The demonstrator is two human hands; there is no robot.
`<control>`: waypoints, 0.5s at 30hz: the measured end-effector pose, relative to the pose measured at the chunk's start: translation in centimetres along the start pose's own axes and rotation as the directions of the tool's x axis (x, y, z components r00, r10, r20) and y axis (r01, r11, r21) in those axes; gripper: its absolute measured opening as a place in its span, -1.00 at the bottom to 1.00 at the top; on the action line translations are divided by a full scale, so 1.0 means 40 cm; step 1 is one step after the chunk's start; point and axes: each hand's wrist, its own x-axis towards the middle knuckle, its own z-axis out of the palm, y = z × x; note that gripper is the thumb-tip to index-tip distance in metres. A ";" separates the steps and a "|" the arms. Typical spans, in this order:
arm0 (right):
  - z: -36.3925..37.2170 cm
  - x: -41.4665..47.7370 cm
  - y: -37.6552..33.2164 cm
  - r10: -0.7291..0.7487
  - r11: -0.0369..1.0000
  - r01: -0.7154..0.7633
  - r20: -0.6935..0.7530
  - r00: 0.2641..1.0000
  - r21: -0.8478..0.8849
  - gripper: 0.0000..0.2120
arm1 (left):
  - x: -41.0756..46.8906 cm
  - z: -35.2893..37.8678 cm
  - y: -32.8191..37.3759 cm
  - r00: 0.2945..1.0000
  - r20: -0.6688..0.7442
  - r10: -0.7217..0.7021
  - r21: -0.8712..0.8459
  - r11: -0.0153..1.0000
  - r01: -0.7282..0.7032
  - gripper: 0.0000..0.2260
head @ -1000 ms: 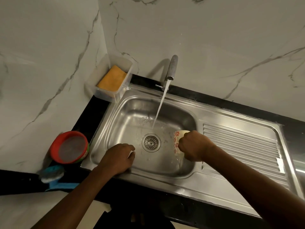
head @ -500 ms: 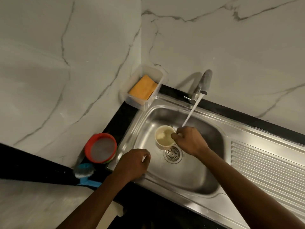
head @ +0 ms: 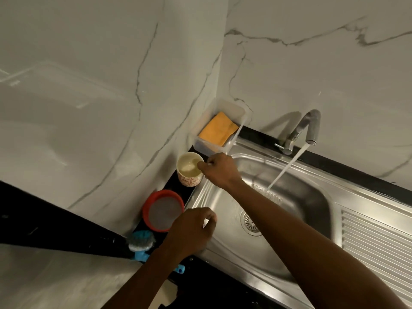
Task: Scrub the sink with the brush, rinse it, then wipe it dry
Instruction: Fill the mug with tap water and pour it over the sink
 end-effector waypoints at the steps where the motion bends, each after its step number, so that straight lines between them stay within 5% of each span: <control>1: 0.012 0.010 -0.008 -0.007 1.000 0.007 0.009 1.000 -0.014 -0.63 | 0.000 -0.005 -0.003 1.000 0.000 0.002 0.000 1.000 -0.002 -0.77; 15: 0.081 0.051 0.003 0.006 0.999 -0.003 0.072 0.997 -0.038 -0.64 | 0.012 -0.049 -0.031 0.999 0.015 0.049 -0.062 0.997 -0.048 -0.76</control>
